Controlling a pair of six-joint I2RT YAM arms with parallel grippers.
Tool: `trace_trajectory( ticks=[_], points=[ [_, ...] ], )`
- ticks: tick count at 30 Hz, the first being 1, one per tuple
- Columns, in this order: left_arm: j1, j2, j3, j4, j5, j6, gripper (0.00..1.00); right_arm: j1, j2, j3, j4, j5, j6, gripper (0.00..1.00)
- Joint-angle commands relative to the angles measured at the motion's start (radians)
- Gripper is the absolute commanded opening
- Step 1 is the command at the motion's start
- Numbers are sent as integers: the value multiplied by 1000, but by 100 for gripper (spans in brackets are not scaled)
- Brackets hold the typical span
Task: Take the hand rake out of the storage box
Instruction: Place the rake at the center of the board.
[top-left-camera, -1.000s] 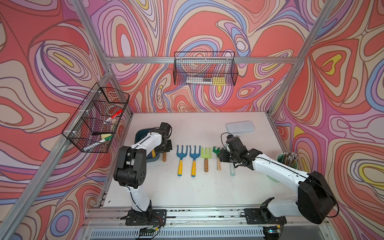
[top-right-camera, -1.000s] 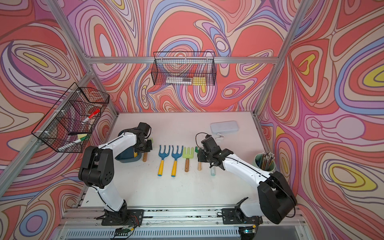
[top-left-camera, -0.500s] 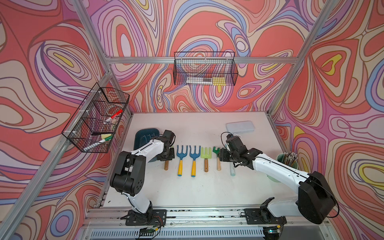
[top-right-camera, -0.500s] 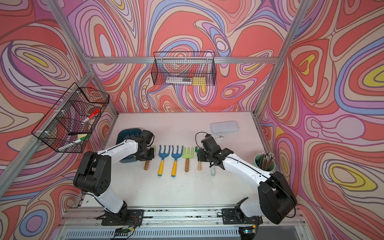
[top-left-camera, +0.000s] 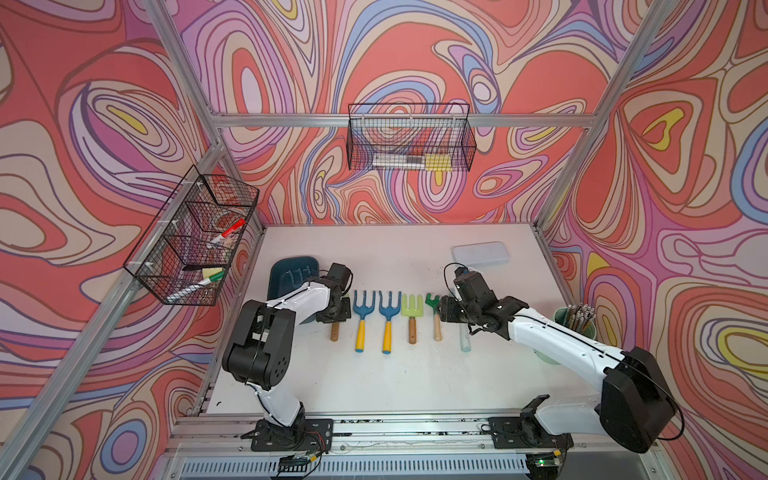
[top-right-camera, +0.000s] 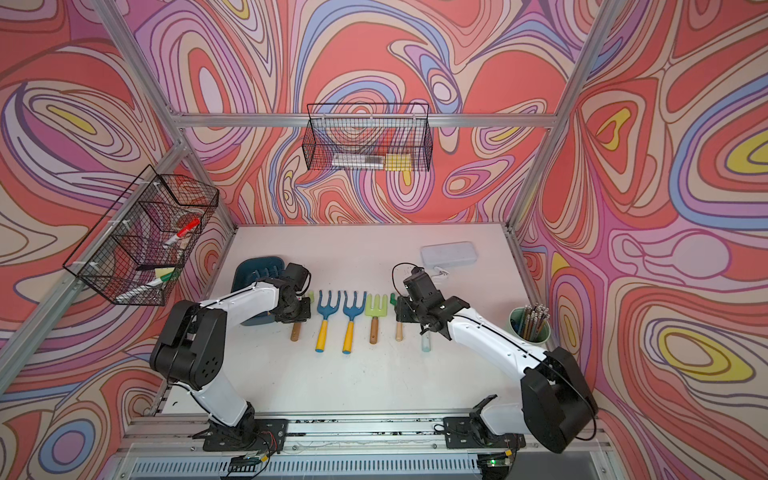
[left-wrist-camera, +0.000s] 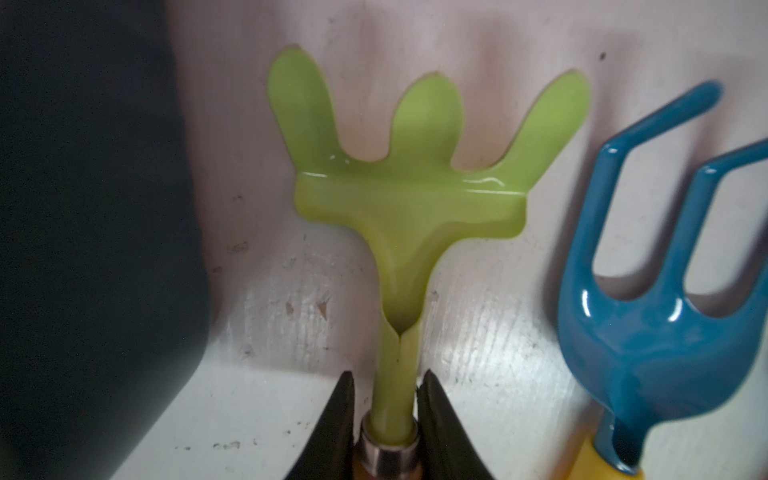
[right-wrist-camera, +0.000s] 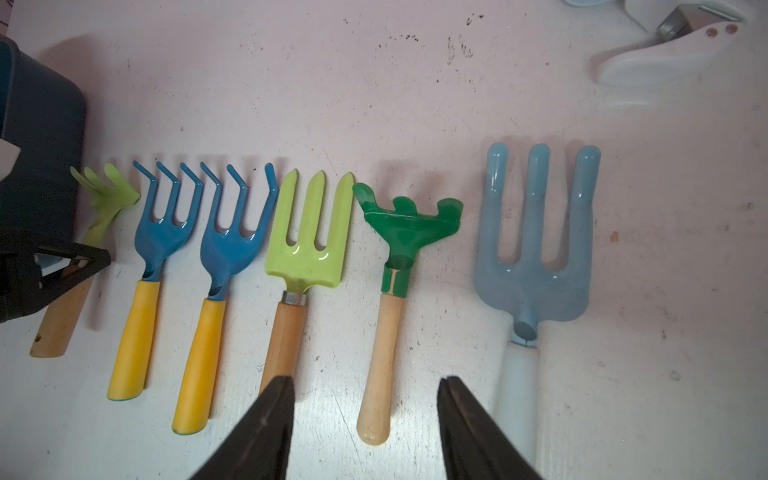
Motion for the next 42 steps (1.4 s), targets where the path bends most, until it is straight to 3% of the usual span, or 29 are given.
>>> trace_trajectory(
  ticks=[1, 31, 42],
  points=[
    [-9, 18, -9, 19, -6, -2, 15, 5, 1, 9, -5, 9, -11, 57],
    [-37, 43, -31, -35, -24, -15, 24, 5, -26, -2, -5, 13, -17, 57],
    [-37, 37, -14, -90, -26, -44, 39, 5, -37, -10, -4, 17, -22, 57]
  ],
)
